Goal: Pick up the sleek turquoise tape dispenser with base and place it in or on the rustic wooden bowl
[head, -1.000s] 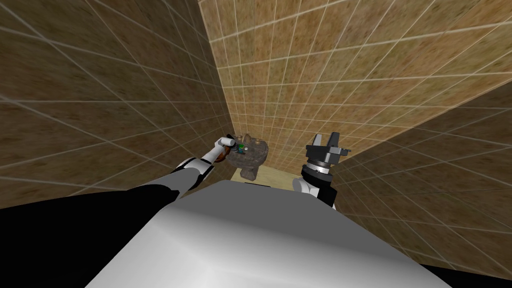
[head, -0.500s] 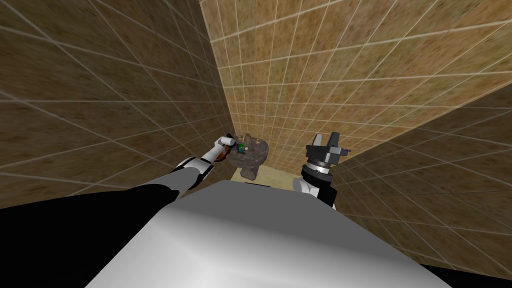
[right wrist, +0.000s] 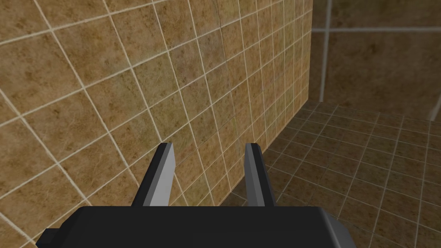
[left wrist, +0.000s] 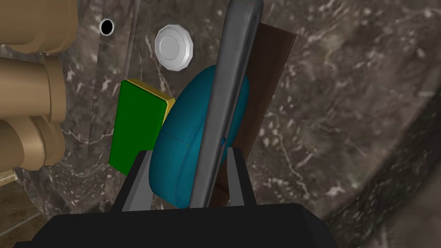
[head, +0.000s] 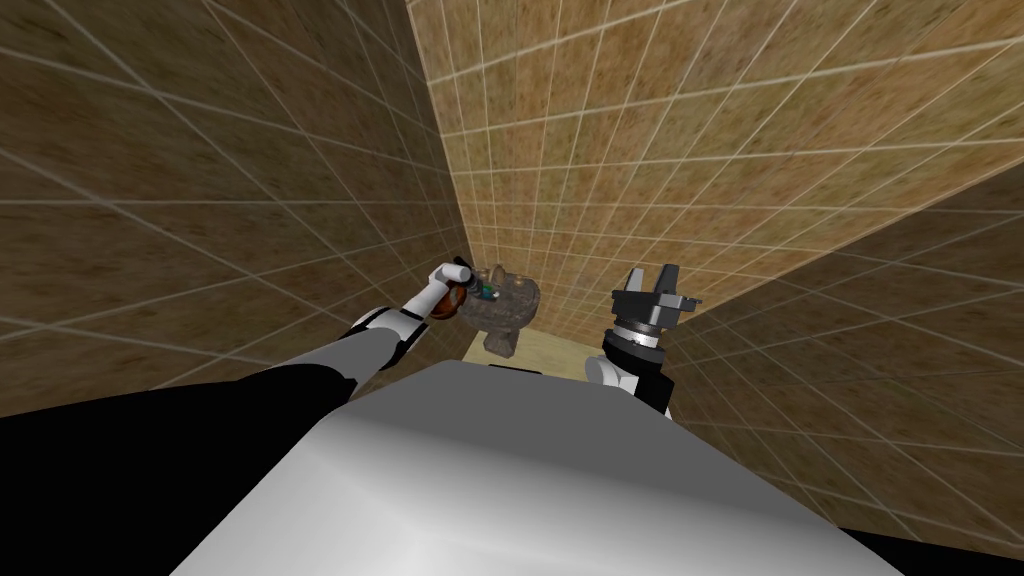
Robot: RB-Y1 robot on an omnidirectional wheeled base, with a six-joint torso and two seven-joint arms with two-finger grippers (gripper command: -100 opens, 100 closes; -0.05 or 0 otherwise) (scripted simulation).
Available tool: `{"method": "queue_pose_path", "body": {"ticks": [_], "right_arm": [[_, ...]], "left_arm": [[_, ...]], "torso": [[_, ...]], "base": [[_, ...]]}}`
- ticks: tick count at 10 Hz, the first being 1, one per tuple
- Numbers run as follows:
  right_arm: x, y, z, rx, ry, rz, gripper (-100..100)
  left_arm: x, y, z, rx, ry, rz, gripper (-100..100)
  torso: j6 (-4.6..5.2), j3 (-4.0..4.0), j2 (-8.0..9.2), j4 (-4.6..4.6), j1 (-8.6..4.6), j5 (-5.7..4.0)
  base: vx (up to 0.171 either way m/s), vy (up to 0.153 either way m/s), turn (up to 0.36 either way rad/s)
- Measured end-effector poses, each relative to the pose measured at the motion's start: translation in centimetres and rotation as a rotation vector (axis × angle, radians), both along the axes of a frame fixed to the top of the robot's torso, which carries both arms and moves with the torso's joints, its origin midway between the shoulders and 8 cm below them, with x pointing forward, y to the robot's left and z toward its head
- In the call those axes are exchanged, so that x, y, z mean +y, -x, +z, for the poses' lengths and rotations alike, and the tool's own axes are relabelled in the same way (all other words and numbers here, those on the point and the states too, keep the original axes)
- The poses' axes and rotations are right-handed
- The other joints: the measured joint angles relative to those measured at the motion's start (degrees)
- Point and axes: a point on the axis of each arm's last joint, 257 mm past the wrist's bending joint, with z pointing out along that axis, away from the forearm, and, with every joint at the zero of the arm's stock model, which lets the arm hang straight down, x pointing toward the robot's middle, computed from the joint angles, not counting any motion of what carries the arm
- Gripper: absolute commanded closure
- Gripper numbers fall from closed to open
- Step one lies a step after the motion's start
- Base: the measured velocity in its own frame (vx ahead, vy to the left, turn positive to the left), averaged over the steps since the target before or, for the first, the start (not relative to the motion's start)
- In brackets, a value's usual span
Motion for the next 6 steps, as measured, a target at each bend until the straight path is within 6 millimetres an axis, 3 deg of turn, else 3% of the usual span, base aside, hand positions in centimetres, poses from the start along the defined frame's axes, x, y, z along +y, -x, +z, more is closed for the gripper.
{"method": "queue_pose_path", "body": {"ticks": [6], "right_arm": [[0.0, 0.0, 0.0, 0.0, 0.0, 0.0, 0]], "left_arm": [[-3.9, 0.4, 3.6, 0.018, 0.1, -0.023, 100]], "torso": [[-0.02, -0.09, -0.13, -0.05, 0.06, 0.02]], "base": [[-0.013, 0.048, 0.011]]}}
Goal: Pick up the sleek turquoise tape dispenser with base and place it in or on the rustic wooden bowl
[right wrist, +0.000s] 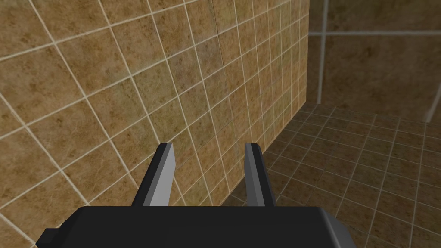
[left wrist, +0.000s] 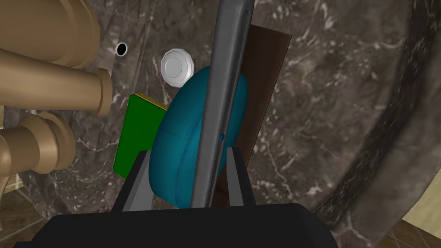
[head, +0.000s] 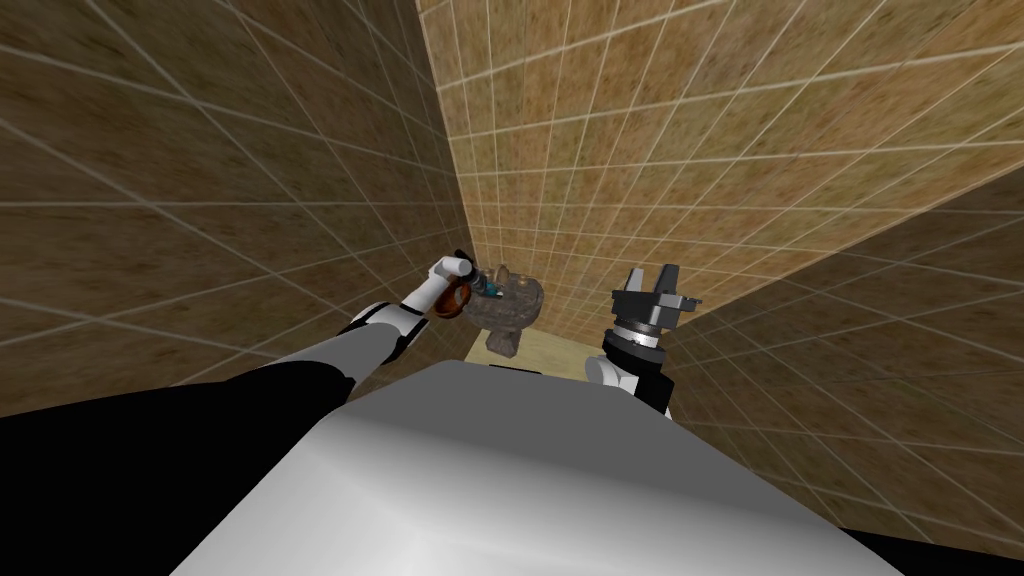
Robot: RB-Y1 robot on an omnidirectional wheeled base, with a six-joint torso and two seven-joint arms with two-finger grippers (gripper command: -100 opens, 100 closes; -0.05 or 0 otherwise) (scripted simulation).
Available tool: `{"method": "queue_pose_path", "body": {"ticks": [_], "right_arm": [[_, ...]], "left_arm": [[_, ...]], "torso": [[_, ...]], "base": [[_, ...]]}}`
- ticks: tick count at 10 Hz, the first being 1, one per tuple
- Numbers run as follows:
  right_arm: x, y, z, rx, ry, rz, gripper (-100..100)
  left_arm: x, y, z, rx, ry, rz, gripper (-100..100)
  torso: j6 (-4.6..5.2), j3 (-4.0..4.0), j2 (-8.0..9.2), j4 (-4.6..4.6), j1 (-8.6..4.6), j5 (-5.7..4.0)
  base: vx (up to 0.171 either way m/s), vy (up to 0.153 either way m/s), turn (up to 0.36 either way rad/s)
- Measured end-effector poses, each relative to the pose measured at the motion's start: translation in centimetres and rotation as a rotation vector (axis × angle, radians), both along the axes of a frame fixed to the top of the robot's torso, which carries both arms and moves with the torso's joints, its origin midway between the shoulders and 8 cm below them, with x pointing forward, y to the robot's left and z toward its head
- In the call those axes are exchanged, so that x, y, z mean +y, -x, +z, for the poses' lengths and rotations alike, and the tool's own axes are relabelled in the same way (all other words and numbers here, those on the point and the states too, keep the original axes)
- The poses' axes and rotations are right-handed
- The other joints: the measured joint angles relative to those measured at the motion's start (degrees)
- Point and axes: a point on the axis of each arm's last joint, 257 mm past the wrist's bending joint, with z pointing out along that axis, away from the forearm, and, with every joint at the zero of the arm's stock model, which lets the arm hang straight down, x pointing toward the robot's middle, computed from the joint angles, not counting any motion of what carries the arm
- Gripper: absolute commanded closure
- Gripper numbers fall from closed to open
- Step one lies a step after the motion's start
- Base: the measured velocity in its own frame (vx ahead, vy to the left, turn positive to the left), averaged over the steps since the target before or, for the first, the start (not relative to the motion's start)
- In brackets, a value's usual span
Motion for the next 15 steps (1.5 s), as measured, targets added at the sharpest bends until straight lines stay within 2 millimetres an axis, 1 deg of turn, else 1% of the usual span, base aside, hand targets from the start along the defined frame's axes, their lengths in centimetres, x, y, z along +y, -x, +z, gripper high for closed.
{"method": "queue_pose_path", "body": {"ticks": [3, 5, 8, 9, 11, 15], "right_arm": [[0.0, 0.0, 0.0, 0.0, 0.0, 0.0, 0], [0.0, 0.0, 0.0, 0.0, 0.0, 0.0, 0], [0.0, 0.0, 0.0, 0.0, 0.0, 0.0, 0], [0.0, 0.0, 0.0, 0.0, 0.0, 0.0, 0], [0.0, 0.0, 0.0, 0.0, 0.0, 0.0, 0], [0.0, 0.0, 0.0, 0.0, 0.0, 0.0, 0]], "left_arm": [[-1.4, 0.8, 2.7, 0.007, 0.032, -0.024, 100], [-1.8, 1.0, 4.9, 0.005, 0.032, -0.042, 100], [-1.1, 1.4, 7.3, 0.0, 0.001, -0.06, 100], [-0.3, 1.9, 7.8, 0.002, -0.016, -0.063, 100], [0.6, 2.5, 8.9, 0.008, -0.049, -0.065, 100], [2.9, 3.5, 10.2, 0.021, -0.114, -0.06, 100]], "torso": [[0.0, 0.05, 0.06, 0.05, 0.13, 0.0], [-0.02, 0.09, 0.1, 0.08, 0.19, 0.0], [-0.02, 0.04, -0.01, 0.07, 0.08, -0.04], [-0.07, 0.01, -0.07, 0.07, 0.12, -0.04], [0.0, -0.02, -0.12, 0.06, 0.13, -0.05], [0.01, -0.02, -0.12, 0.07, -0.04, -0.1]], "base": [[-0.021, 0.082, -0.006], [-0.013, 0.092, 0.01], [0.024, 0.067, 0.046], [0.059, 0.079, 0.087], [0.044, 0.07, 0.06], [0.055, 0.04, 0.071]]}}
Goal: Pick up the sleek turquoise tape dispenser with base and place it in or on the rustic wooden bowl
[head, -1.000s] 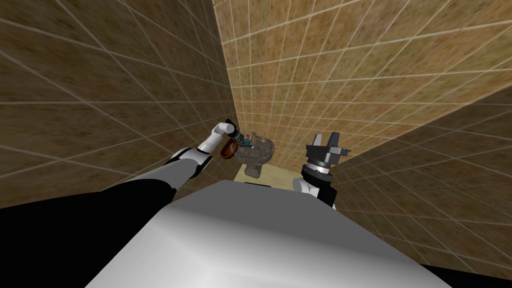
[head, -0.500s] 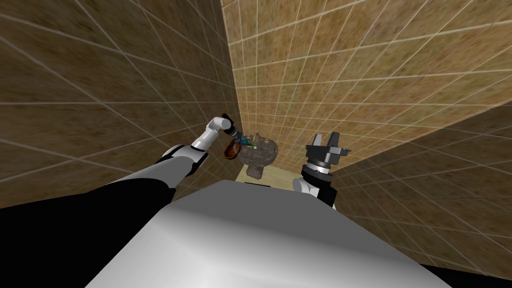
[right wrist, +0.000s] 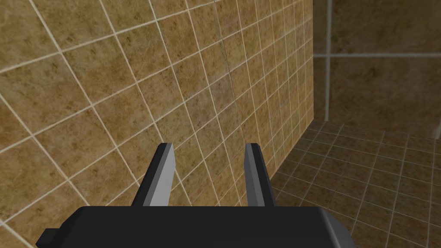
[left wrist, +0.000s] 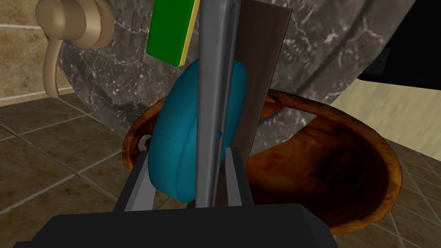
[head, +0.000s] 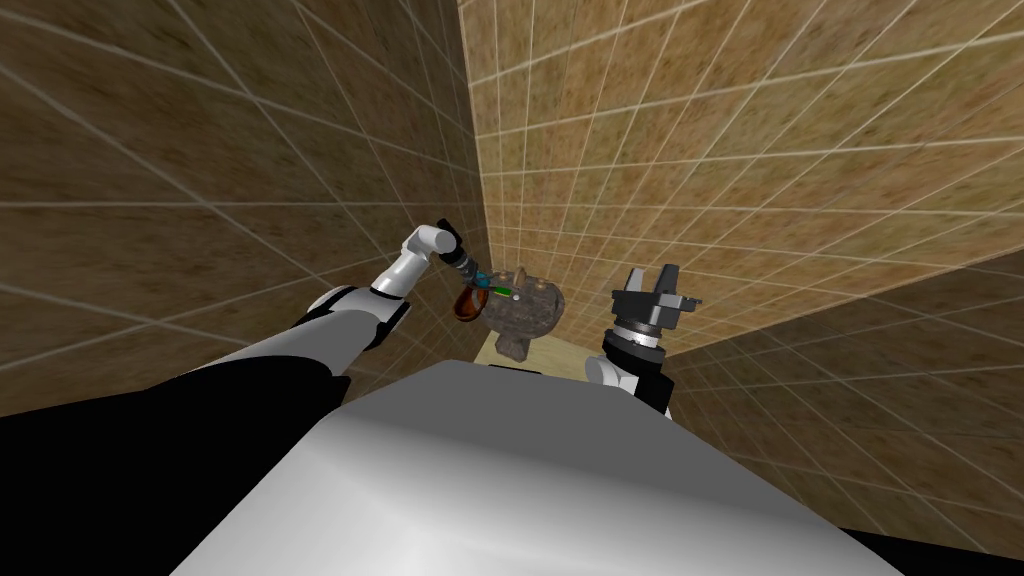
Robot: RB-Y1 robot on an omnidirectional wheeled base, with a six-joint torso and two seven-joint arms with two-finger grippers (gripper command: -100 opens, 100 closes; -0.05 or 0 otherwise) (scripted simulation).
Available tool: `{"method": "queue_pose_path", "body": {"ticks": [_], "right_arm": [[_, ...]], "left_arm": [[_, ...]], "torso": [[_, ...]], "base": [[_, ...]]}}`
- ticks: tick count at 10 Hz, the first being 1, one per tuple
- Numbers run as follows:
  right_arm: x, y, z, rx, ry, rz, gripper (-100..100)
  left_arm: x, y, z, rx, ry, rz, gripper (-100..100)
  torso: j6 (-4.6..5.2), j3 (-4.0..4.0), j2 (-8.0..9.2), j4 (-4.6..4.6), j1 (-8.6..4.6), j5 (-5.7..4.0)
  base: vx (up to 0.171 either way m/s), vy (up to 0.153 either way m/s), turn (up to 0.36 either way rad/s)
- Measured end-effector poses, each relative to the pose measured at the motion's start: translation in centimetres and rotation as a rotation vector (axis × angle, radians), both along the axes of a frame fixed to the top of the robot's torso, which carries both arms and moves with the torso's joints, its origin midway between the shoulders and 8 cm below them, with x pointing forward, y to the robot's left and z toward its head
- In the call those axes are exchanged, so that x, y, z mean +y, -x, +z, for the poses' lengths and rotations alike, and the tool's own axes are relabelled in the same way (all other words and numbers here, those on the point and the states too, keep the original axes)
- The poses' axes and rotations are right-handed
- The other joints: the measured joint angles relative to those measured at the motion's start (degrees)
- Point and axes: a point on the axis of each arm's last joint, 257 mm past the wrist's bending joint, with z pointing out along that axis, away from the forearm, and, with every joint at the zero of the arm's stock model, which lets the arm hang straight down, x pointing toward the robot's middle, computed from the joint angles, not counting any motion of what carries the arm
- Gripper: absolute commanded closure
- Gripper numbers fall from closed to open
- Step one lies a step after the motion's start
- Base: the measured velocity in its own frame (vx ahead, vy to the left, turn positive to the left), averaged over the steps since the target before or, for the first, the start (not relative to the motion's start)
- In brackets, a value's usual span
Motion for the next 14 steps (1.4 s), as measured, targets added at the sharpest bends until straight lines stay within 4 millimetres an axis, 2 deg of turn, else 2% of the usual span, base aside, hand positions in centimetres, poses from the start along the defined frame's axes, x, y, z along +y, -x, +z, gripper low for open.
{"method": "queue_pose_path", "body": {"ticks": [4, 5, 9, 10, 11, 14], "right_arm": [[0.0, 0.0, 0.0, 0.0, 0.0, 0.0, 0], [0.0, 0.0, 0.0, 0.0, 0.0, 0.0, 0], [0.0, 0.0, 0.0, 0.0, 0.0, 0.0, 0], [0.0, 0.0, 0.0, 0.0, 0.0, 0.0, 0], [0.0, 0.0, 0.0, 0.0, 0.0, 0.0, 0], [0.0, 0.0, 0.0, 0.0, 0.0, 0.0, 0]], "left_arm": [[2.6, 1.2, 1.2, 0.015, -0.075, 0.015, 100], [2.8, 1.3, 1.2, 0.016, -0.08, 0.016, -100], [2.8, 1.3, 1.2, 0.016, -0.079, 0.016, -100], [2.8, 1.3, 1.2, 0.016, -0.079, 0.016, 0], [2.8, 1.3, 1.2, 0.016, -0.079, 0.016, -100], [2.4, 2.3, 3.6, 0.02, -0.075, 0.009, -100]], "torso": [[0.0, -0.02, -0.05, 0.0, 0.03, 0.01], [0.07, 0.02, 0.05, -0.01, -0.1, 0.01], [0.08, 0.12, 0.21, 0.04, -0.26, -0.04], [0.08, 0.12, 0.22, 0.04, -0.26, -0.04], [0.08, 0.12, 0.22, 0.04, -0.26, -0.04], [0.08, -0.01, 0.0, -0.01, -0.24, -0.04]], "base": [[0.066, 0.04, 0.073], [0.006, 0.006, -0.002], [0.0, 0.0, 0.0], [0.0, 0.0, 0.0], [0.038, 0.005, 0.019], [0.066, 0.007, 0.022]]}}
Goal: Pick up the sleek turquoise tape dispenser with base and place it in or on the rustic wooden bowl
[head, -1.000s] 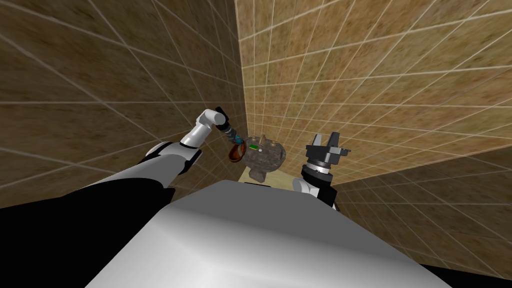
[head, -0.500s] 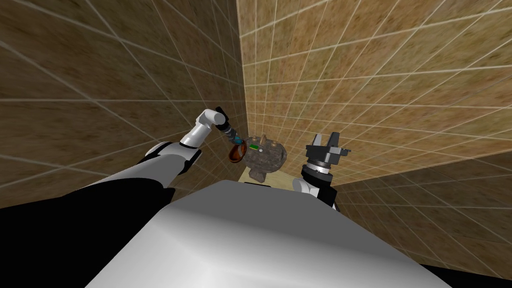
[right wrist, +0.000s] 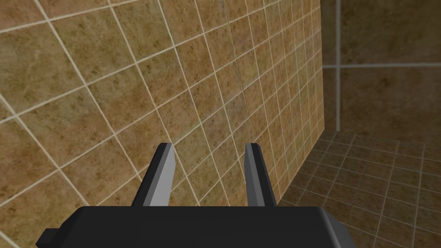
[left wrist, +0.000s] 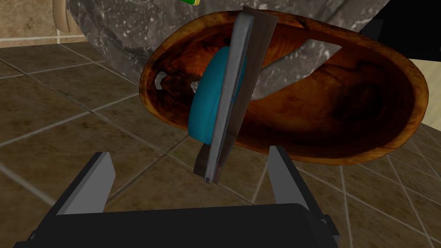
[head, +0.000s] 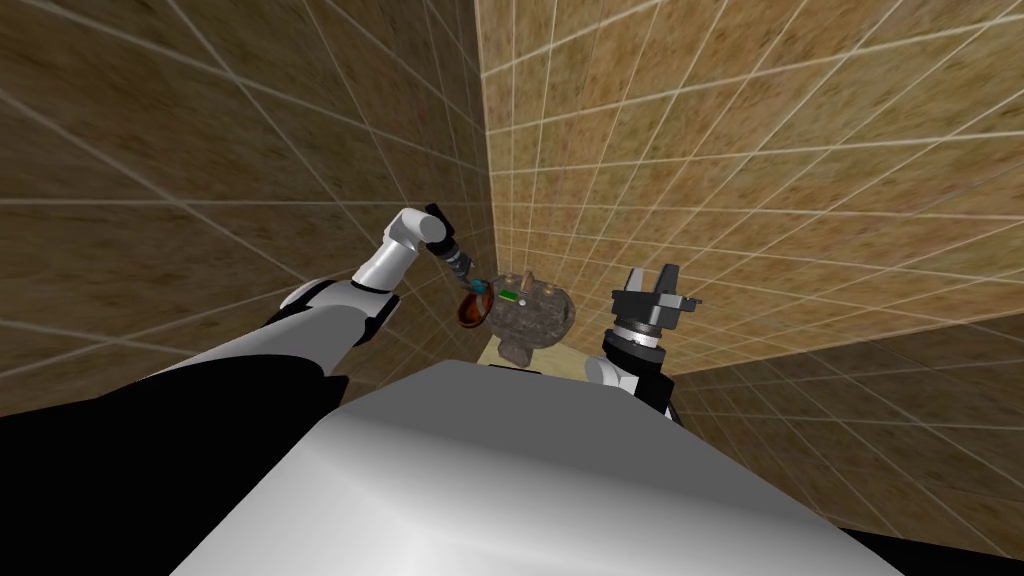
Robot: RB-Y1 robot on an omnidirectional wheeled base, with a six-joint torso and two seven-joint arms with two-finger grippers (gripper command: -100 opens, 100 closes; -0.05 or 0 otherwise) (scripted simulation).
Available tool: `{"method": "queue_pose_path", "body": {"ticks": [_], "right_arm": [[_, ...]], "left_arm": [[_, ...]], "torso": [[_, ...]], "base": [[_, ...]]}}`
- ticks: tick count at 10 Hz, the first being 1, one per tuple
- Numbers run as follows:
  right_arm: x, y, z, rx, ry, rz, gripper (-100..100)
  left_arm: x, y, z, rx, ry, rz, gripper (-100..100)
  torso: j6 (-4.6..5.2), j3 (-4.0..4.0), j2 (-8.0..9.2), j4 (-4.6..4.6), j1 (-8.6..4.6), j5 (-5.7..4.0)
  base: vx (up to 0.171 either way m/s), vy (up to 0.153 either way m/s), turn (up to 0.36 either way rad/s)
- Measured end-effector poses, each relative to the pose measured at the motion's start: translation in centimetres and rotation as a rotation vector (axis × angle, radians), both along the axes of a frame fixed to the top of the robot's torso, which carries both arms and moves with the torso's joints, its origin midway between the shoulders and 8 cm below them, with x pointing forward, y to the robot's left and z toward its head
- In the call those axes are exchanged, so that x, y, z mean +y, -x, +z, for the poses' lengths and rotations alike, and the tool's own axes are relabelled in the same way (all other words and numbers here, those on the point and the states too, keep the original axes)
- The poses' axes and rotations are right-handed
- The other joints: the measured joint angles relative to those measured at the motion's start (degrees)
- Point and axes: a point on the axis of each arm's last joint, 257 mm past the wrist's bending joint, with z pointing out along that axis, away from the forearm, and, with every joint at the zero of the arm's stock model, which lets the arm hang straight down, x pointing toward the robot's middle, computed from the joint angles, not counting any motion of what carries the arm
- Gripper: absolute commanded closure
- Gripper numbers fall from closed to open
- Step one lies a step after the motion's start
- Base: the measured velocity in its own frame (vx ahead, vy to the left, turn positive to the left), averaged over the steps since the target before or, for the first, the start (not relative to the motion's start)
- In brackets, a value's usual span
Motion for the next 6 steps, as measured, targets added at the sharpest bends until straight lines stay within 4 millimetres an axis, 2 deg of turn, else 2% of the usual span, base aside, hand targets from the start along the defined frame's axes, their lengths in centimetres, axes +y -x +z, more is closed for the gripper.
{"method": "queue_pose_path", "body": {"ticks": [2, 3, 6], "right_arm": [[0.0, 0.0, 0.0, 0.0, 0.0, 0.0, 0], [0.0, 0.0, 0.0, 0.0, 0.0, 0.0, 0], [0.0, 0.0, 0.0, 0.0, 0.0, 0.0, 0]], "left_arm": [[-0.42, 0.96, 1.4, 0.005, 0.0, -0.004, -100], [-0.42, 1.05, 1.44, 0.007, -0.001, -0.002, 0], [-0.42, 1.04, 1.44, 0.007, -0.001, -0.002, 0]], "torso": [[0.0, -0.01, 0.0, -0.01, -0.01, 0.0], [0.01, 0.04, 0.09, 0.0, -0.01, 0.01], [0.01, 0.12, 0.22, 0.04, -0.02, 0.0]], "base": [[0.041, 0.004, 0.007], [0.0, 0.0, 0.0], [0.0, 0.0, 0.0]]}}
